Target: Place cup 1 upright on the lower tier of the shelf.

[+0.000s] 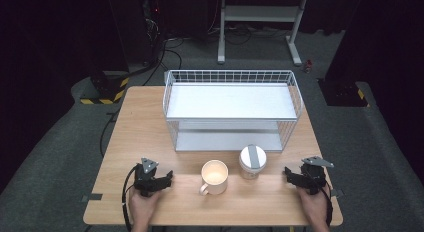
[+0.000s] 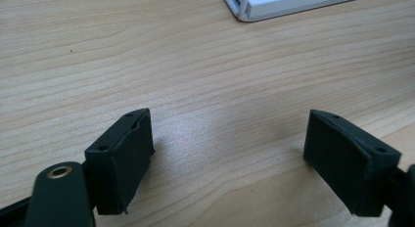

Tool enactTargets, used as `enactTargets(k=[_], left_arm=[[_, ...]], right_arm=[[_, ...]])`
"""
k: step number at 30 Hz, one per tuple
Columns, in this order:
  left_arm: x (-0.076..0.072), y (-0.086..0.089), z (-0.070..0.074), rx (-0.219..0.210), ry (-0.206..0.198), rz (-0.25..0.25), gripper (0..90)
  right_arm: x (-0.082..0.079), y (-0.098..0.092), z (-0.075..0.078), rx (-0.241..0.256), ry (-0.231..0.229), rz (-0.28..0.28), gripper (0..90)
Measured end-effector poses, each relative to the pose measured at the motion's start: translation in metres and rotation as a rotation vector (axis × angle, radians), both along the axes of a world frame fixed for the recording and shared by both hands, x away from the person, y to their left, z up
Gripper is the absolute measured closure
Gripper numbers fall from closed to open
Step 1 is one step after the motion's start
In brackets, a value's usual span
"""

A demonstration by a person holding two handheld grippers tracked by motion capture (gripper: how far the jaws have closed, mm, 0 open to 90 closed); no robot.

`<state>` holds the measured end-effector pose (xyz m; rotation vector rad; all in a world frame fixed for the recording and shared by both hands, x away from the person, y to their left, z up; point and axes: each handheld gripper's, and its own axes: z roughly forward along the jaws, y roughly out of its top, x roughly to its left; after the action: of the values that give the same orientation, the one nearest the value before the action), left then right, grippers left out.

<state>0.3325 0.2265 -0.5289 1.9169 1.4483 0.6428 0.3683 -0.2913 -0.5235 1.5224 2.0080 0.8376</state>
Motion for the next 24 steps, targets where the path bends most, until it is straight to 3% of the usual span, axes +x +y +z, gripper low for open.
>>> enactTargets(k=[9, 16, 24], left_arm=[[0.000, 0.000, 0.000, 0.001, 0.002, -0.003, 19.2], [0.000, 0.000, 0.000, -0.001, 0.002, -0.002, 19.3], [0.001, 0.000, 0.000, -0.001, 0.001, 0.001, 19.4]], right_arm=[[0.000, -0.001, 0.000, -0.010, -0.006, 0.020, 19.2], [-0.005, -0.003, 0.000, 0.030, 0.002, -0.002, 17.1], [-0.012, -0.003, 0.001, 0.037, -0.019, 0.027, 17.1]])
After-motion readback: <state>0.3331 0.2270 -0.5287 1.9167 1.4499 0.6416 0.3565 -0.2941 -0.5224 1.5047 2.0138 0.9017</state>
